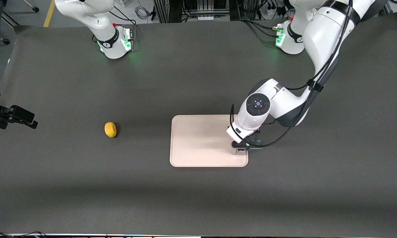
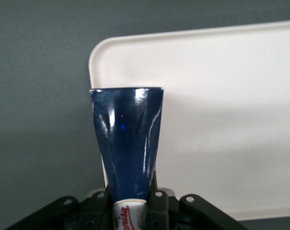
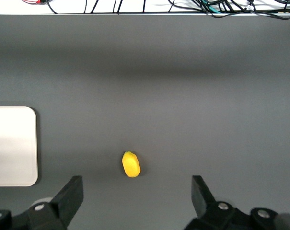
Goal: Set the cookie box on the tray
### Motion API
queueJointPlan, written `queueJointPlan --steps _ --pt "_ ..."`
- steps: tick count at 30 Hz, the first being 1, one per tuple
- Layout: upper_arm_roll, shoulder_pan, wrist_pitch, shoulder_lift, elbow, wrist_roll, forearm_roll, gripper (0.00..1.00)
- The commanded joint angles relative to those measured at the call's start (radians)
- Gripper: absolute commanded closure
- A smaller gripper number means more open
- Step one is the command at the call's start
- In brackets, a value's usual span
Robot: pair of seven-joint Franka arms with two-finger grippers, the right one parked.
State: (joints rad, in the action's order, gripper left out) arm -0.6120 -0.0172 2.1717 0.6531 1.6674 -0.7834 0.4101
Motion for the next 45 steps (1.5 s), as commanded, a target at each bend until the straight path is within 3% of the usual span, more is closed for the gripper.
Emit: queueJointPlan --steps 1,6,11,13,15,16,30,36,42,45 --pt "-0.003 -0.007 -0.009 0.026 -0.029 -0.048 0.006 0.74" --pt "-0.005 -0.012 0.007 0.036 -0.031 -0.051 0.006 0.74" --pt "-0.005 -0.017 0.028 0.049 -0.031 -0.053 0.009 0.64" --pt "-0.005 -0.017 0.036 0.053 -0.034 -0.051 0.01 0.45" --pt "-0.005 -0.018 0.043 0.053 -0.034 -0.053 0.009 0.09" --pt "-0.005 -0.017 0.043 0.053 -0.034 -0.051 0.009 0.0" --pt "-0.006 -0.01 0.02 0.036 -0.054 -0.027 0.015 0.0" --pt "-0.015 0.002 -0.048 -0.021 -0.067 0.071 0.0 0.0" --pt "0.001 0.017 -0.212 -0.099 -0.166 0.364 -0.149 0.0" --pt "0.031 0.048 -0.306 -0.142 -0.202 0.519 -0.189 0.0"
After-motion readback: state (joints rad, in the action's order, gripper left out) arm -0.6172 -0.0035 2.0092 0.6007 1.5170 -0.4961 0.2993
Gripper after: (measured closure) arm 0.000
